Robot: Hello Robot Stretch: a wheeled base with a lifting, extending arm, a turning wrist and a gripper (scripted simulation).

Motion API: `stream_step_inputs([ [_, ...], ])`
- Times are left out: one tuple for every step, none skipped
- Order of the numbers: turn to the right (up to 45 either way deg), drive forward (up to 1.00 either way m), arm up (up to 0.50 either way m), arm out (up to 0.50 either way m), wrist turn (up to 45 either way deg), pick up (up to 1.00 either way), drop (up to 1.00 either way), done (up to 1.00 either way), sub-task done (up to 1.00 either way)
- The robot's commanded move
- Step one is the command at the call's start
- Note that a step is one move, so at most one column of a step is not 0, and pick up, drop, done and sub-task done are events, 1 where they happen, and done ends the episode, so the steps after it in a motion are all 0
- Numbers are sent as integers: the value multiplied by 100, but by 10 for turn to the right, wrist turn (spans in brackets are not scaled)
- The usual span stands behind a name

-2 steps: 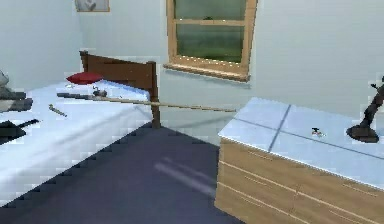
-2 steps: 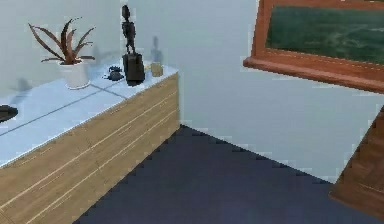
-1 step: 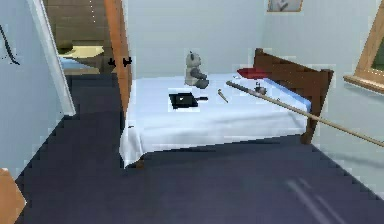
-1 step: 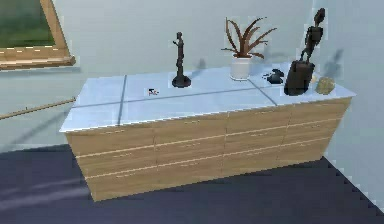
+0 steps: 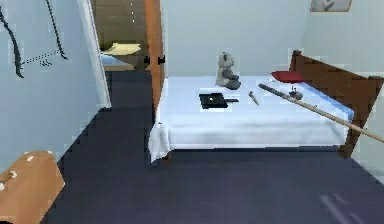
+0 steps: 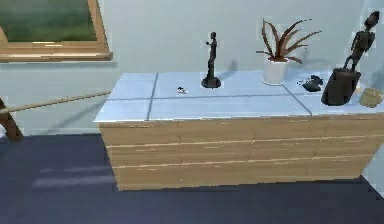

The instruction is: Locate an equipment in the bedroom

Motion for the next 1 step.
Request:
stream_step_inputs([
  [0, 45, 0, 0, 0, 0, 0, 0, 0],
])
